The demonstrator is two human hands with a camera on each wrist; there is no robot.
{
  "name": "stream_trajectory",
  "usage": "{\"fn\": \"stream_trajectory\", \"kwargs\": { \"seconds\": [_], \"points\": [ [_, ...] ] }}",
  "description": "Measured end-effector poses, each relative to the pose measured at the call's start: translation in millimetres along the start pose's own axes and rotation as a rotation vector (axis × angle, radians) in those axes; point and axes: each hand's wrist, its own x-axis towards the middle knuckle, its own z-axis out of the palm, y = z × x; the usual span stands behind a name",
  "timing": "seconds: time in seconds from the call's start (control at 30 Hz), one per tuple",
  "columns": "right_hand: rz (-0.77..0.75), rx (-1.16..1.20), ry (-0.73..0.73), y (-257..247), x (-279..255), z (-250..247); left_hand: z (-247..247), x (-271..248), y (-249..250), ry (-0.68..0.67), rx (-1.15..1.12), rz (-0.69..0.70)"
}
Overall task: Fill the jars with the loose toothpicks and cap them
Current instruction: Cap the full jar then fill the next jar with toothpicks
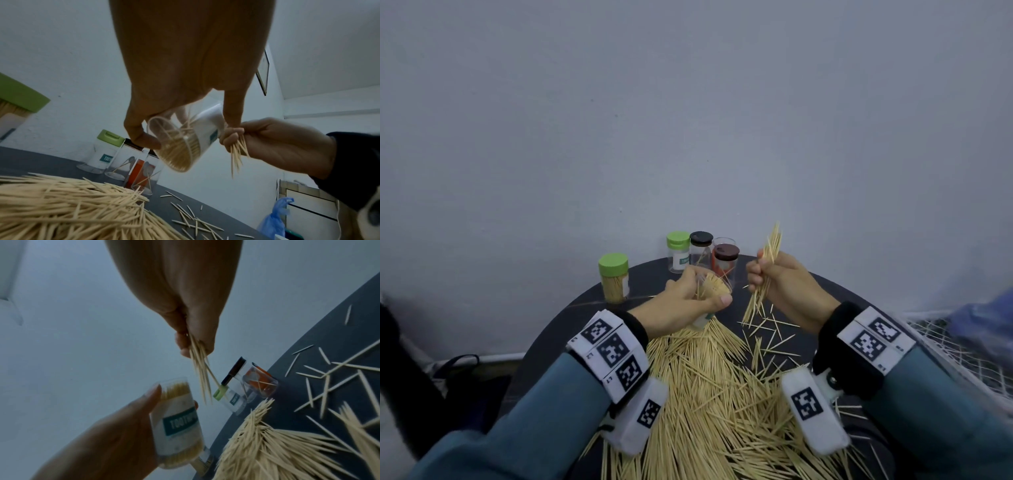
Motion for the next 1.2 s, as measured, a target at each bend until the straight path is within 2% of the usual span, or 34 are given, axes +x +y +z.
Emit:
{"fn": "stream_trajectory", "kwargs": {
  "seconds": [0.2, 0.37, 0.6, 0.8, 0.93, 1.03, 1.2],
  "points": [
    [-0.137, 0.079, -0.011, -17.5, 0.9, 4.2, 6.3, -4.1, 4.9, -0.084, 0.193, 0.042],
    [-0.215, 0.077, -0.037, -26.3, -2.8, 8.1, 10.2, -7.7, 6.9, -0.046, 0.090, 0.130],
    [-0.169, 0.084, -0.112, 0.4, -7.9, 15.4, 14.0, -6.4, 5.5, 0.135, -0.009, 0.217],
    [-0.179, -0.092, -0.099, 16.4, -13.3, 13.8, 13.0, -5.9, 4.3, 0.181, -0.078, 0.244],
    [-0.130, -0.154, -0.098, 23.7, -15.5, 14.4, 13.7, -4.6, 4.6, 0.213, -0.135, 0.295],
    [-0.079, -0.154, -0.118, 27.8, -17.0, 15.2, 13.9, -2.9, 2.5, 0.203, -0.124, 0.300],
    [-0.120, -0.116, -0.107, 22.6, -15.2, 14.1, 13.7, -2.0, 0.4, 0.195, -0.114, 0.257]
  ]
}}
